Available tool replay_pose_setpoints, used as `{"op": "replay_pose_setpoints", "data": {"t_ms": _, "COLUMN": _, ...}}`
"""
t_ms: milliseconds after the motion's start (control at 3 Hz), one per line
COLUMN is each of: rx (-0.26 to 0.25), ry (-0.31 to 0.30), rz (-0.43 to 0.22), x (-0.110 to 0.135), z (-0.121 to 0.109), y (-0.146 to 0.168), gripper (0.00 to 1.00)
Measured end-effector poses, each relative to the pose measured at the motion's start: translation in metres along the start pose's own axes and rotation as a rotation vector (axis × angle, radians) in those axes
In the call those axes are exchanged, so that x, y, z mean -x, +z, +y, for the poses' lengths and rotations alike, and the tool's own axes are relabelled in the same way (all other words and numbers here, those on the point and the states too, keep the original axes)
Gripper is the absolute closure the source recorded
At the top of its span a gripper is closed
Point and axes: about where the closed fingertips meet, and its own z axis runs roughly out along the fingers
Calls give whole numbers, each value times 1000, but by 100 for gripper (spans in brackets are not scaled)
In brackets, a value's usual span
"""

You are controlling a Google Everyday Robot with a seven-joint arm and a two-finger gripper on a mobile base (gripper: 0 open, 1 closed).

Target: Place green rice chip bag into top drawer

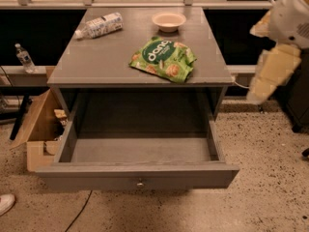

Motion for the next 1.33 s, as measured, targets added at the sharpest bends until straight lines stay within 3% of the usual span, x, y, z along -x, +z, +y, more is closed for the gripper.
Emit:
{"op": "replay_pose_setpoints", "data": {"t_ms": 667, "rx": -11, "ry": -20, "rz": -134, "x": 74, "z": -90, "y": 46, "gripper": 0}}
{"op": "replay_pose_setpoints", "data": {"t_ms": 1000, "rx": -16, "ry": -18, "rz": -131, "x": 71, "z": -86, "y": 43, "gripper": 0}}
{"op": "replay_pose_setpoints", "data": {"t_ms": 1333, "rx": -11, "ry": 39, "rz": -162, "x": 78, "z": -102, "y": 61, "gripper": 0}}
